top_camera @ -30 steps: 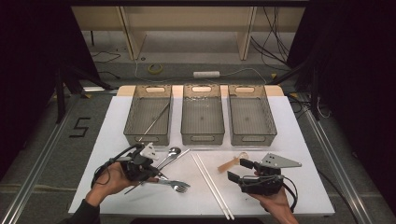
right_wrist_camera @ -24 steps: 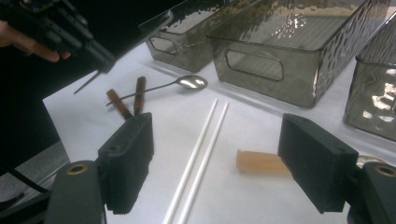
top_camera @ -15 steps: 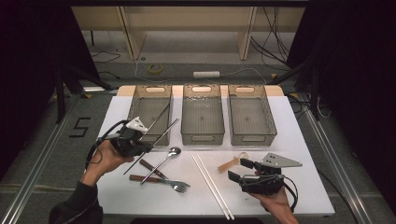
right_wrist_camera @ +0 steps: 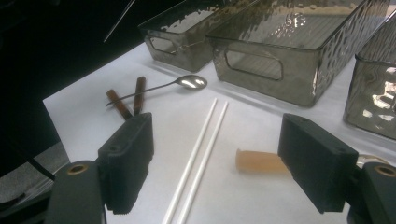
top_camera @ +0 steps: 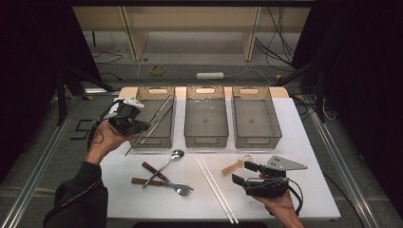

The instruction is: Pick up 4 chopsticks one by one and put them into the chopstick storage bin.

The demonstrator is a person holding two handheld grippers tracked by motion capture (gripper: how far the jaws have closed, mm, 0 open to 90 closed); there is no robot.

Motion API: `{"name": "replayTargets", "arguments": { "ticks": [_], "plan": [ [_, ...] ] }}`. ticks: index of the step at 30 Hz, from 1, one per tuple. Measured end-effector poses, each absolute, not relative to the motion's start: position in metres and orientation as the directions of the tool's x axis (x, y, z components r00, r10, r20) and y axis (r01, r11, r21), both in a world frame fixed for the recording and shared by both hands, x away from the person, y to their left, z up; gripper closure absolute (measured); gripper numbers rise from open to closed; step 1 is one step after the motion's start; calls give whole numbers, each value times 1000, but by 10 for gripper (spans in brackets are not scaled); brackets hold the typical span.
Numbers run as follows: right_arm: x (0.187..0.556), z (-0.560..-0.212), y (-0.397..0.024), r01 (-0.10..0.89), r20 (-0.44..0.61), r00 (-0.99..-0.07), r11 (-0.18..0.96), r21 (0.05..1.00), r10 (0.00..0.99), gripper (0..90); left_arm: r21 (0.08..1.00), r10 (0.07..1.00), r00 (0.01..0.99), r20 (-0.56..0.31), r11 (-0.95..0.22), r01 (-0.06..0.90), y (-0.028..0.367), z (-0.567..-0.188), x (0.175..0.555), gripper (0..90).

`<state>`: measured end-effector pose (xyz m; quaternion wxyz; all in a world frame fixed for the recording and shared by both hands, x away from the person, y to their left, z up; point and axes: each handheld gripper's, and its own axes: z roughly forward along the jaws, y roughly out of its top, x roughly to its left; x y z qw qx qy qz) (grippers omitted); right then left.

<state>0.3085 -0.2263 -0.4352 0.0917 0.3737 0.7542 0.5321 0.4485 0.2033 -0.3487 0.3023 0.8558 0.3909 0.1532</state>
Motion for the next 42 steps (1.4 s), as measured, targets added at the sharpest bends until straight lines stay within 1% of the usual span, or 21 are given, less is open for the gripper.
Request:
{"name": "replayTargets", "arguments": {
  "ticks": [7,17,23,42],
  "plan": [
    [308,-435,-226,465,256,-705,158,871,661,277,649,793,608,30,-479,592,206,-343,471,857],
    [308,-435,-224,463,252,-709,164,871,659,277,652,815,577,54,-467,597,204,-337,495,857],
    [308,-436,-224,465,254,-708,164,870,659,277,675,834,551,41,-429,600,209,-334,508,857],
    [308,-436,-224,465,255,-711,166,870,655,277,705,878,478,-3,-338,624,224,-370,526,856]
  ]
}}
